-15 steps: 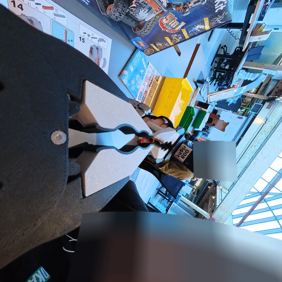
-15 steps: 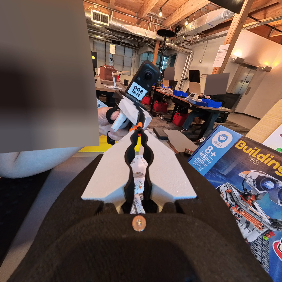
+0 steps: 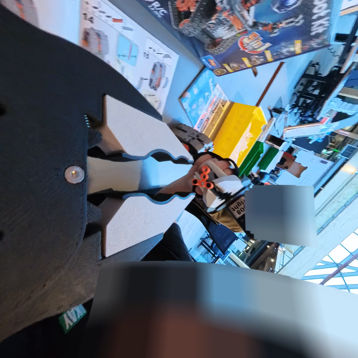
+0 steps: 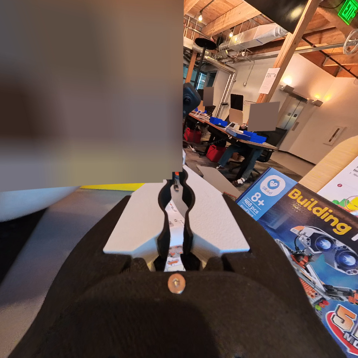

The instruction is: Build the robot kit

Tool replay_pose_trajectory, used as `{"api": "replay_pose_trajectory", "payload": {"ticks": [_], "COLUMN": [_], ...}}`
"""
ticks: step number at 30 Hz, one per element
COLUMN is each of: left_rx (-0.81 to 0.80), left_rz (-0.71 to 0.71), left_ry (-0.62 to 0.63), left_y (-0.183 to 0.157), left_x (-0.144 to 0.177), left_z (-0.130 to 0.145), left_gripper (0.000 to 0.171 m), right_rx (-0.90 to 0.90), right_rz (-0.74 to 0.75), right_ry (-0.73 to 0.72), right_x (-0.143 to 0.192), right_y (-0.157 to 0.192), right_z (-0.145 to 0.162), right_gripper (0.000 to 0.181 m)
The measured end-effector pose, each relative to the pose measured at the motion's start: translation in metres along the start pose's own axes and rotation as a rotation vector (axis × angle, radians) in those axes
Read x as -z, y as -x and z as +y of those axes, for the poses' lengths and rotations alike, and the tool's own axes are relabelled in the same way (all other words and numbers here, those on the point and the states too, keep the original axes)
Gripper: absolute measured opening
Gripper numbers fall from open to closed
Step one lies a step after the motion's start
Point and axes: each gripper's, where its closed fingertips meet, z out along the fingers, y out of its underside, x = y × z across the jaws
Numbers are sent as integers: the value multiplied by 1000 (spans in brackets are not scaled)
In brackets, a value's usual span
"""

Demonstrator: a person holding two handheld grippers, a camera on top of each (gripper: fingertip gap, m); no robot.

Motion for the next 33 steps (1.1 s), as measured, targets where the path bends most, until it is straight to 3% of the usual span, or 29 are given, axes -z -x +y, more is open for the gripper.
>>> {"api": "replay_pose_trajectory", "payload": {"ticks": [5, 9, 13, 21, 24, 28, 33], "left_rx": [119, 149, 110, 32, 24, 38, 82], "left_rz": [27, 184, 138, 95, 90, 94, 11], "left_ry": [60, 29, 101, 107, 78, -3, 20], "left_y": [3, -14, -12, -13, -9, -5, 11], "left_x": [10, 6, -1, -10, -11, -6, -4], "left_z": [16, 12, 23, 19, 13, 1, 8], "left_gripper": [24, 25, 27, 17, 0, 0, 20], "right_rx": [64, 91, 120, 102, 89, 70, 35], "right_rz": [33, 90, 126, 149, 149, 161, 166], "right_ry": [-47, -84, -83, -41, -33, -15, -28], "right_x": [-6, -8, -10, -19, -19, -19, -16], "right_y": [4, 1, 1, -1, -3, -8, -13], "right_z": [-3, -9, -11, 5, 10, 16, 16], "right_gripper": [2, 2, 2, 2, 2, 2, 2]}}
